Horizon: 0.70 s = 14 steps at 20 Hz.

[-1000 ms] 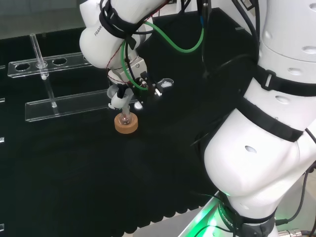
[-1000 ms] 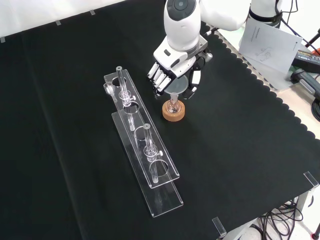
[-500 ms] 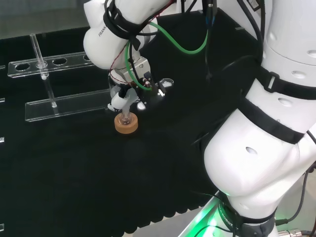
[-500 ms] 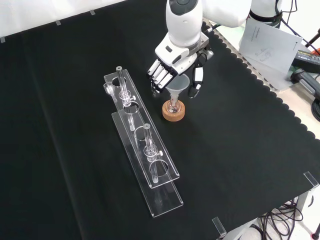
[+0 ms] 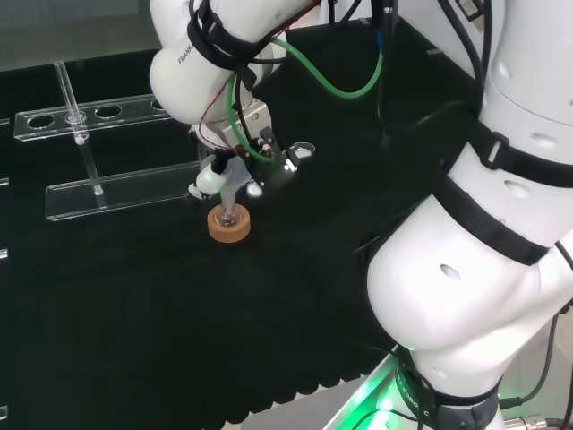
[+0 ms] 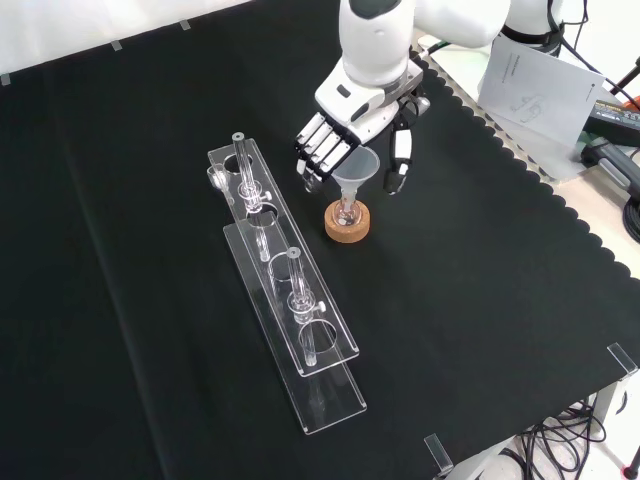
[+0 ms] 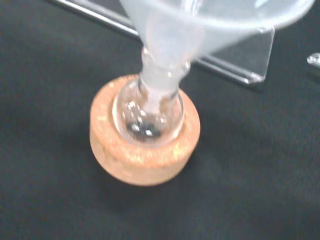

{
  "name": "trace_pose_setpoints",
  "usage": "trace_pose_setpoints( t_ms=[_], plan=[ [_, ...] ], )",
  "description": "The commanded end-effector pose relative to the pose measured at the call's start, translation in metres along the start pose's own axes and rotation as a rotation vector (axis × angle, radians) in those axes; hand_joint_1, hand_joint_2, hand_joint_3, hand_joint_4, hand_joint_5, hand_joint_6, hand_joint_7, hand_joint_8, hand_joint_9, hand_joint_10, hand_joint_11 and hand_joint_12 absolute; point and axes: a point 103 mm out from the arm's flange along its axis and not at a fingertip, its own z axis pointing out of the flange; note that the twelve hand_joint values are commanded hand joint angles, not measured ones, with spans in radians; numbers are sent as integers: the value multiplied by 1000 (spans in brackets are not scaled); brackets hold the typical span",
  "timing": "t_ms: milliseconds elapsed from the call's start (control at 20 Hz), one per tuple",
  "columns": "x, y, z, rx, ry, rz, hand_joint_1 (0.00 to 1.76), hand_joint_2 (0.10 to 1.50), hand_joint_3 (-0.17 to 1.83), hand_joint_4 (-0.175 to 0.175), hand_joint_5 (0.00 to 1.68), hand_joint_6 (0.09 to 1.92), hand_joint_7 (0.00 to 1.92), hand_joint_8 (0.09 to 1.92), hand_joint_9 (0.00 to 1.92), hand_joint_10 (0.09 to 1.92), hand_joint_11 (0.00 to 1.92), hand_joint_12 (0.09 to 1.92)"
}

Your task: Place the funnel on the round-bottom flask.

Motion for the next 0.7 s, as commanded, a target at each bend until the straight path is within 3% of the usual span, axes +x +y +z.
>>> trace_pose_setpoints(
  t_ms=[50, 350, 700],
  plan=[
    [-19, -13, -40, -45, 44, 0, 467, 687, 296, -78, 312, 87, 44, 786, 272, 778, 221, 1423],
    [-48, -29, -56, -47, 122, -2, 477, 702, 283, -77, 319, 87, 61, 774, 298, 759, 235, 1413],
    [-91, -46, -65, -75, 185, 31, 492, 717, 278, -73, 324, 87, 91, 761, 335, 735, 259, 1401]
  ],
)
